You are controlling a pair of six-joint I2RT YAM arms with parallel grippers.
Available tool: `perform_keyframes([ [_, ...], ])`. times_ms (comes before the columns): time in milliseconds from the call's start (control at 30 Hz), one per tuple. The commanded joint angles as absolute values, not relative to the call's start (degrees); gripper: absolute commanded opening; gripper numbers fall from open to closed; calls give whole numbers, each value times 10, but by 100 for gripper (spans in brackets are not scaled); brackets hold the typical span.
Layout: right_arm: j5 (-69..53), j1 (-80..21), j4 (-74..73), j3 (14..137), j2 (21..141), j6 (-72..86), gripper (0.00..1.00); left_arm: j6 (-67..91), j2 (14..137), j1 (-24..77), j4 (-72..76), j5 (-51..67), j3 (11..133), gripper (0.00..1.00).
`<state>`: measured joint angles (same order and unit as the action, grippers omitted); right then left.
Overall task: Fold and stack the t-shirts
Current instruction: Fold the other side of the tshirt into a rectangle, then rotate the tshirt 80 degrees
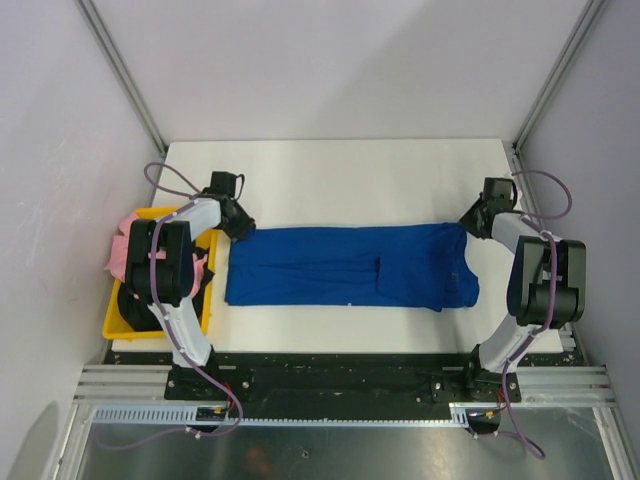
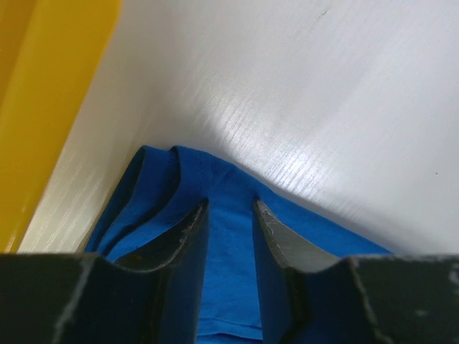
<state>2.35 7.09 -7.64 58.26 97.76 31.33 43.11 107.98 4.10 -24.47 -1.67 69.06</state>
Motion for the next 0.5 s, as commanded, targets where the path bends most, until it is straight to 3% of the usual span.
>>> perform_keyframes([
  [0, 61, 78, -101, 623, 984, 307, 34, 420, 1080, 32, -251, -41, 691, 40],
  [100, 66, 70, -142, 652, 974, 305, 44, 408, 1069, 36, -251, -36, 703, 48],
  [467, 62, 35, -341, 655, 859, 353, 48, 375, 987, 52, -251, -28, 712, 62],
])
